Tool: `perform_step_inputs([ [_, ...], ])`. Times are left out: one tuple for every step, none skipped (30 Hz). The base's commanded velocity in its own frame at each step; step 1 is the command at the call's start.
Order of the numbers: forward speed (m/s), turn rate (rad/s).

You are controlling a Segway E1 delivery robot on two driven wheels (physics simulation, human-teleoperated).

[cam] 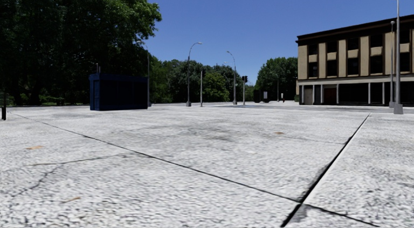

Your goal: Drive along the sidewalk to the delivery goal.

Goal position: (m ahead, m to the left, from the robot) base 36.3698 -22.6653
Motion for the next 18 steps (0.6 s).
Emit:
perform_step_inputs([
  [2.00,0.00],
  [2.00,0.00],
  [2.00,0.00],
  [2.00,0.00],
  [2.00,0.00],
  [2.00,0.00],
  [2.00,0.00],
  [2.00,0.00],
  [2.00,0.00],
  [2.00,0.00],
  [2.00,0.00],
  [2.00,0.00],
  [2.00,0.00],
  [2.00,0.00],
  [2.00,0.00],
  [2.00,0.00],
  [2.00,0.00],
  [2.00,0.00],
])
